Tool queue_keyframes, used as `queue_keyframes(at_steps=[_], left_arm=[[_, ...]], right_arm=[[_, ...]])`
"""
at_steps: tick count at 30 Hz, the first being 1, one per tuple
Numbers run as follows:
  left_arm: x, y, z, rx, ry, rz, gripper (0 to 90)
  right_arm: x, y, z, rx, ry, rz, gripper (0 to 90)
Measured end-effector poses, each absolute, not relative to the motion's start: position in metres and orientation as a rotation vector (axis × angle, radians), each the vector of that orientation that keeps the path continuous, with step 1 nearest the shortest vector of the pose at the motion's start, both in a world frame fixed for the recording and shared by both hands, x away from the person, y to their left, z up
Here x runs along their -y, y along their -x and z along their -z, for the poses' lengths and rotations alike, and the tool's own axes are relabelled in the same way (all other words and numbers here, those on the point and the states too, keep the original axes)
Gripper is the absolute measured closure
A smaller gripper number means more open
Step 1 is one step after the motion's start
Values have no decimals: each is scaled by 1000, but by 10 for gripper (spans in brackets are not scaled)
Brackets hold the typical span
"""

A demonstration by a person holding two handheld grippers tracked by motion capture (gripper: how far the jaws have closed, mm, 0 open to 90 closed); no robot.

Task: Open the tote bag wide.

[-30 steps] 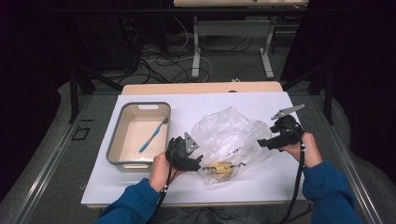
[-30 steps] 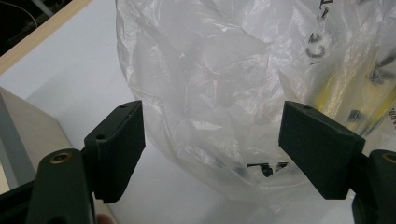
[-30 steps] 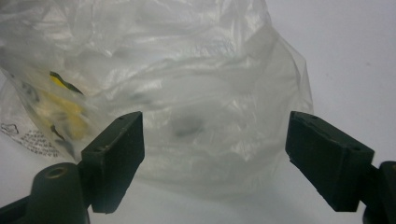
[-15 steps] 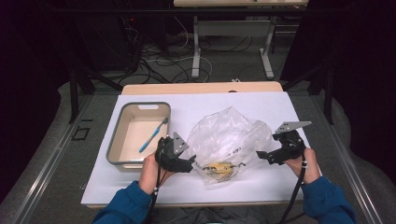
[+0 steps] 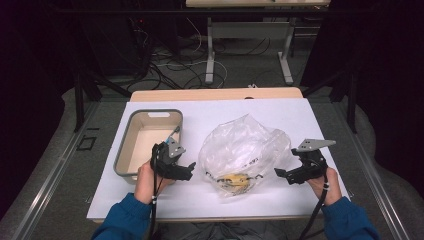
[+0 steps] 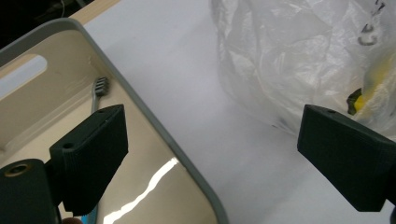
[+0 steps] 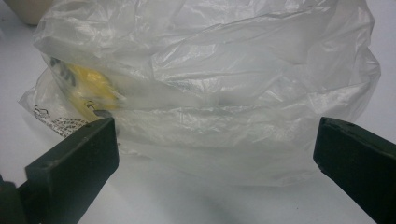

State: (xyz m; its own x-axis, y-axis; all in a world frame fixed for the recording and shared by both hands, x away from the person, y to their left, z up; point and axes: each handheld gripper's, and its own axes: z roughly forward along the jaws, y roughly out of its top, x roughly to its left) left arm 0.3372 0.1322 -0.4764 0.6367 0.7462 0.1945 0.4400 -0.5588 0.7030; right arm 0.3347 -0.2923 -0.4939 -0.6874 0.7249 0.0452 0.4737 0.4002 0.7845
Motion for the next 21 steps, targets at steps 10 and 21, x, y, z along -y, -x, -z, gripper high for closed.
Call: queue_keyframes(at_steps=[10,21], left_arm=[[-149,-344,476,-983,-2189,-669,50],[-153,-348,477,-993,-2200,-674,34]], right_arm=[[289,-336,498,-2388,-1057,-1150,0],[289,-336,498,-2392,-1056,-1141,0]])
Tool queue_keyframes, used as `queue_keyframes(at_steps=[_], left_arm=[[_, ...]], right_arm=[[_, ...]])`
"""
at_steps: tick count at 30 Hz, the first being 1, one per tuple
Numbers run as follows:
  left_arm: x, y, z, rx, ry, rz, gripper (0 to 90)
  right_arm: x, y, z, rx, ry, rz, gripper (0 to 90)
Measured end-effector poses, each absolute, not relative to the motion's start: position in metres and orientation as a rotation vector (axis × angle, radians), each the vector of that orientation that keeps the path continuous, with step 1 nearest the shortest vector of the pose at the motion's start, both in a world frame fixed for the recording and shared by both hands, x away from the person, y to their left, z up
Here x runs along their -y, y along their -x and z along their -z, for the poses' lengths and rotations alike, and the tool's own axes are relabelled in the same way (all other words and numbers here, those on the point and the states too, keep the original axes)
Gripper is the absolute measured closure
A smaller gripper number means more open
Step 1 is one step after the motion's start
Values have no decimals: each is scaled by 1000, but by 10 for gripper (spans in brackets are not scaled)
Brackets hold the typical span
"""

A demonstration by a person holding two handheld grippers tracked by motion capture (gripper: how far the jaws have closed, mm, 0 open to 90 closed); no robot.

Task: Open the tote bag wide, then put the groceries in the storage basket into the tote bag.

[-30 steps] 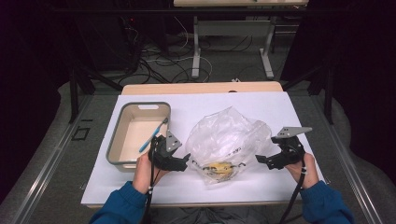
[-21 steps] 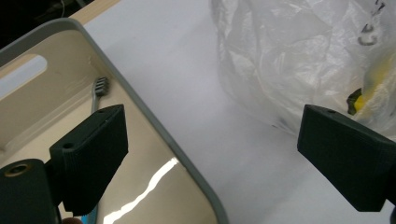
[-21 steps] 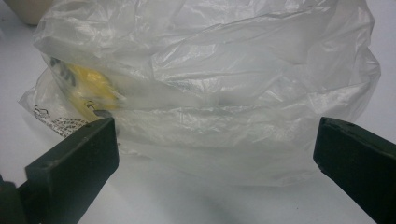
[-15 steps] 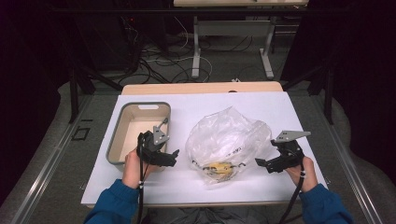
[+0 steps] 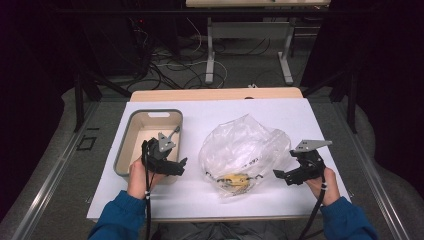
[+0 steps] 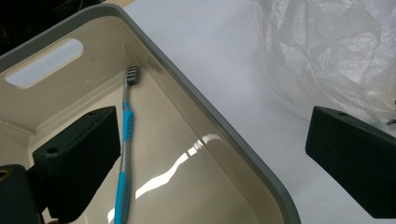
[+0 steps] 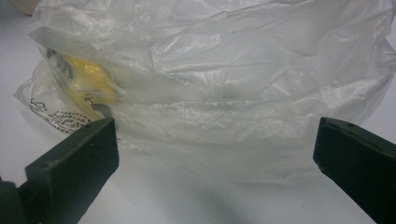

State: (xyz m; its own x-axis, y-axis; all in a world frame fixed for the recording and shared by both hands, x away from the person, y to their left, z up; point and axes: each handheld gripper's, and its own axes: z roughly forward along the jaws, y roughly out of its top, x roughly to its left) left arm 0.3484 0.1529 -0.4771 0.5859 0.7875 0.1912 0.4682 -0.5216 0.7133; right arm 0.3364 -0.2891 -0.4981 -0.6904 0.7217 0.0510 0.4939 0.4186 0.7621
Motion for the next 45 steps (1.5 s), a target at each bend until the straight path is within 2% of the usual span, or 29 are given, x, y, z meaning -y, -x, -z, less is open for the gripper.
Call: queue_keyframes(at_steps=[7,15,24,27,31,37,45], left_arm=[[-163,-356,477,-1034,-2158,-687,16],[-184,-378,474,-1058,-2038,-752,3],[-204,-410,467,-1110,-1981,-648,4],[-205,-424,467,-1109,-1978,-654,4],[-203,-438,476,-1110,-2039,-647,38],[-208,-451,486,-1128,-2007,-657,87],[-210,-464,502,-1143,-2079,-584,162]], right_arm=[[289,-337,498,-2396,-1045,-1144,0],[287,-339,498,-2411,-1042,-1135,0],[288,-339,500,-2422,-1033,-1124,0],[288,-338,500,-2431,-1050,-1115,0],[288,-337,500,-2426,-1048,-1107,1],[289,-338,501,-2438,-1045,-1108,1],[288,-338,502,-2443,-1044,-1109,2]])
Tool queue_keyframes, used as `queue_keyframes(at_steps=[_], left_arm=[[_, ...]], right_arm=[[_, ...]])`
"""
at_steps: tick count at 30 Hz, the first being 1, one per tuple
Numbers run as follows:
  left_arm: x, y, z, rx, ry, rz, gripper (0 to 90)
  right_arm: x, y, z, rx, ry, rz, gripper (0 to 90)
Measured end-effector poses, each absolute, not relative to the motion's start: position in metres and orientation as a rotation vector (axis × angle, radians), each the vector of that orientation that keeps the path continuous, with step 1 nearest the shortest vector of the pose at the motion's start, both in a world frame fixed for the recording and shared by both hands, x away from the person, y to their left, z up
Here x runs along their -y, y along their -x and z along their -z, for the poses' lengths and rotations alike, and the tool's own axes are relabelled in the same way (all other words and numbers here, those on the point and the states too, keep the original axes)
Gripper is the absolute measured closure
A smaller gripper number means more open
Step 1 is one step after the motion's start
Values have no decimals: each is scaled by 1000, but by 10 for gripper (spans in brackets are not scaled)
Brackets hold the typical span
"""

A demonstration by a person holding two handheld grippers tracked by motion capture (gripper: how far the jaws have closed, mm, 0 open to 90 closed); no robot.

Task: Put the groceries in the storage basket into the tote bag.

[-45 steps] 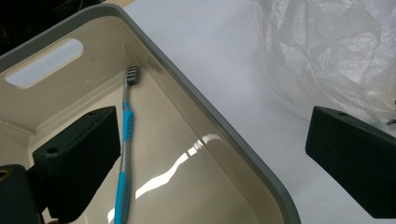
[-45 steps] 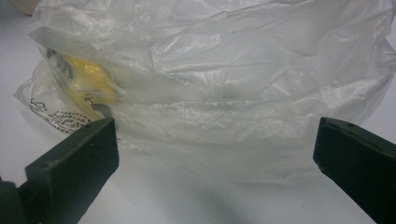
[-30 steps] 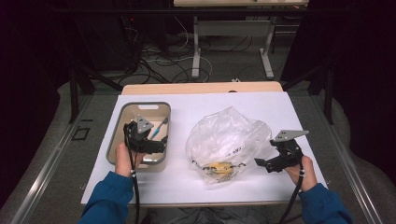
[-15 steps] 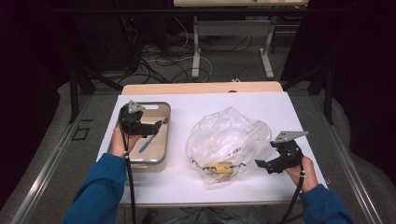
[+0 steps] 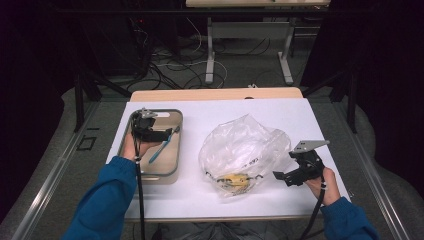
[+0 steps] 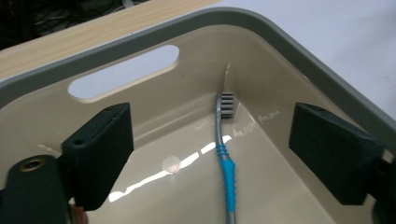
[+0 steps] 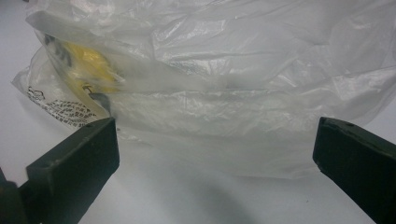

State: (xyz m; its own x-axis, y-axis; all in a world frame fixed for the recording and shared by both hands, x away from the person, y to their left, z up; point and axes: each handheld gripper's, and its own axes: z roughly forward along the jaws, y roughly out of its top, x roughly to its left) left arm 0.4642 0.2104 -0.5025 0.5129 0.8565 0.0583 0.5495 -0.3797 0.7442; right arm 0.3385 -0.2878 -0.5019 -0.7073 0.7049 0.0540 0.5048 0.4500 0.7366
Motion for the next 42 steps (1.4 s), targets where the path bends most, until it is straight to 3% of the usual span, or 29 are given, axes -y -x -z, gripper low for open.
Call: queue_keyframes(at_steps=[9,20,39,42], left_arm=[[-209,-472,521,-1140,-2106,-488,402],[-208,-476,534,-1171,-2164,-423,594],[-199,-477,542,-1257,-2243,-394,694],[-196,-477,541,-1266,-2251,-403,783]], right_arm=[[289,-339,502,-2445,-1031,-1101,3],[288,-339,502,-2449,-1022,-1103,4],[287,-339,503,-2455,-1015,-1096,4],[286,-338,502,-2445,-1035,-1100,5]])
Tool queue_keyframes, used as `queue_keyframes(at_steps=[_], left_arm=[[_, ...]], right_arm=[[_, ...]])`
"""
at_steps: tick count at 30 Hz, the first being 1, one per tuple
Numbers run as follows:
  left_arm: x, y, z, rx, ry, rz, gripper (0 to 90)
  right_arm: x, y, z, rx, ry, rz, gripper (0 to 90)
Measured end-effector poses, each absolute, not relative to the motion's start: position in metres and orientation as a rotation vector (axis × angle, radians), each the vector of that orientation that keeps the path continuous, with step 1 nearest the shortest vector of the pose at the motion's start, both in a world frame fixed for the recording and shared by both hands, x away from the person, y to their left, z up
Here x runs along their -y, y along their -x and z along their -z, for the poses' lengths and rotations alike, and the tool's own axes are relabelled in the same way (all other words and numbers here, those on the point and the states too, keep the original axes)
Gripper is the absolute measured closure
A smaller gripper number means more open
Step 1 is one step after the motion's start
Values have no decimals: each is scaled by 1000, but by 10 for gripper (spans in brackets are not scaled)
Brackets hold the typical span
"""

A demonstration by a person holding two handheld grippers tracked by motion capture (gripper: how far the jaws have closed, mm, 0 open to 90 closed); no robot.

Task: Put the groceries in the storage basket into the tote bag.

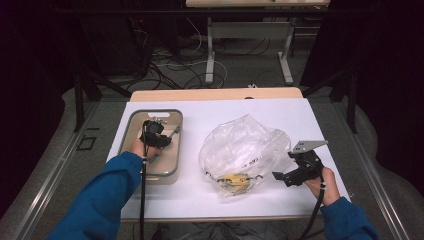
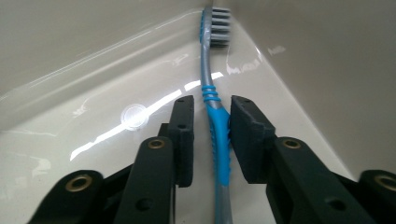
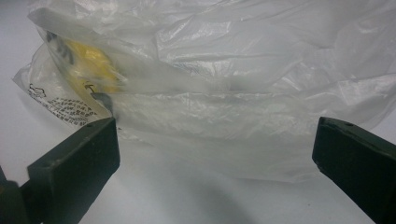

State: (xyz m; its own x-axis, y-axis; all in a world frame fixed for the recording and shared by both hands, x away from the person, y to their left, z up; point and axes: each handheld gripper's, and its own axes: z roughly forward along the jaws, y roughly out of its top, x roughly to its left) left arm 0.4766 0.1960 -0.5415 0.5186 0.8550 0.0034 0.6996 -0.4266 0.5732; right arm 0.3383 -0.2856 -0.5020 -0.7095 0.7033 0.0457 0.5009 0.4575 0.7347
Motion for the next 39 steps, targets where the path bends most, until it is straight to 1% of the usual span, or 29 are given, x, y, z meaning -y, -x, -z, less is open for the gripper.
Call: queue_keyframes(at_steps=[5,11,16,21,25,39], left_arm=[[-192,-479,538,-1278,-2294,-399,796],[-195,-479,534,-1298,-2278,-362,812],[-196,-479,532,-1296,-2266,-356,813],[-195,-480,533,-1290,-2300,-358,809],[-195,-480,533,-1293,-2296,-357,811],[-202,-476,520,-1280,-2208,-339,812]], right_arm=[[286,-338,502,-2456,-1024,-1102,6],[286,-339,502,-2454,-1002,-1091,7],[286,-339,502,-2464,-1007,-1090,7],[285,-339,503,-2454,-1021,-1090,8],[285,-339,503,-2462,-1016,-1090,8],[285,-340,504,-2469,-1013,-1078,8]])
